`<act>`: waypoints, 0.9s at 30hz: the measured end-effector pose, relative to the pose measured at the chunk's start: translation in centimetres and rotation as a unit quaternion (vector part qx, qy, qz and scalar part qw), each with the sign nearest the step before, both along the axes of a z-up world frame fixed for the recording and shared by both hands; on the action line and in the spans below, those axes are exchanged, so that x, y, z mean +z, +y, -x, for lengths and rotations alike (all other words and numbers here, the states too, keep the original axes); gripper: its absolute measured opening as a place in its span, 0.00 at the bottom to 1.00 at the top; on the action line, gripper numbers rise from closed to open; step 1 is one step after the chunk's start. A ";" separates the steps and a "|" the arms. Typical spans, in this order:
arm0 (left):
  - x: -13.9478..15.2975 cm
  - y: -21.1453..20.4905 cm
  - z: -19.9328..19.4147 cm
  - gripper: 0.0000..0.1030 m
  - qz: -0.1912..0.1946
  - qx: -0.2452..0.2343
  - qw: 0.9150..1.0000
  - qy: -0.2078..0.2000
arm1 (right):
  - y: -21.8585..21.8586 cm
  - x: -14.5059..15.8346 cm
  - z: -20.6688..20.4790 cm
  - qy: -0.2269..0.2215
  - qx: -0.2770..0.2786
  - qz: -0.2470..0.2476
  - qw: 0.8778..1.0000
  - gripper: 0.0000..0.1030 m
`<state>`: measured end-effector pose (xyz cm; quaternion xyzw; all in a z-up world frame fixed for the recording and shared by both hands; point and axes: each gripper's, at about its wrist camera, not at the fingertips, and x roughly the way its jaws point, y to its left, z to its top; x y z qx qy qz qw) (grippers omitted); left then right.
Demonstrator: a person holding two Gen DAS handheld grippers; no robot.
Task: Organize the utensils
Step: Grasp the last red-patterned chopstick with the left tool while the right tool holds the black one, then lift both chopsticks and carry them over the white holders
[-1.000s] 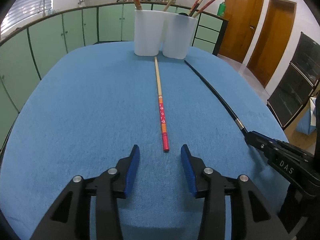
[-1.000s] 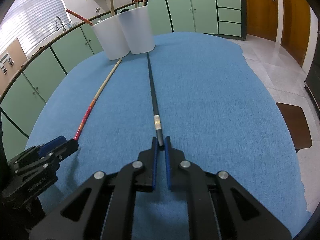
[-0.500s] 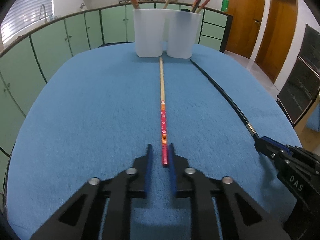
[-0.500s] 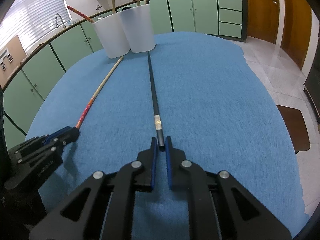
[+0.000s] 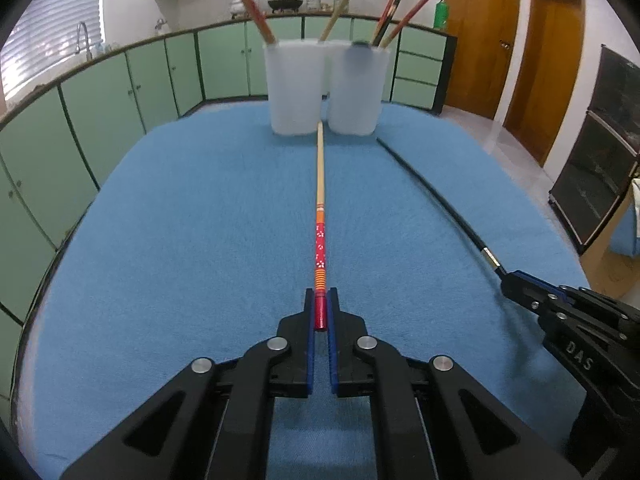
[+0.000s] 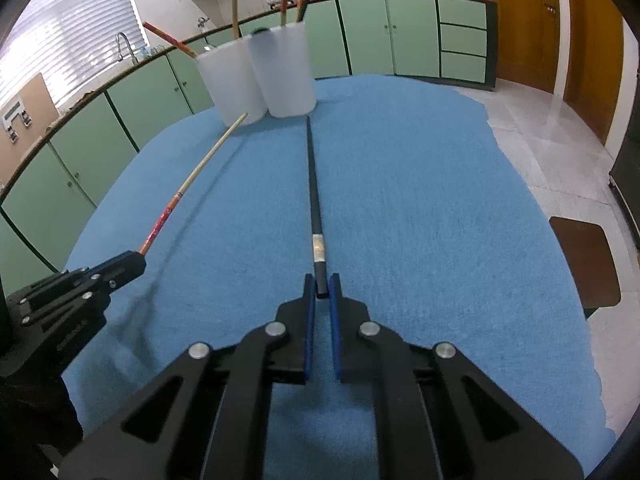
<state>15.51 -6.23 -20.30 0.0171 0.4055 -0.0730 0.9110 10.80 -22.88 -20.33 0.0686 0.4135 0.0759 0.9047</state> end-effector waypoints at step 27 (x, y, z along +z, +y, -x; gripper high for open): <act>-0.1 2.0 0.7 0.05 0.032 -0.020 0.998 0.047 | 1.9 1.4 1.1 -0.012 0.013 0.031 0.999 0.06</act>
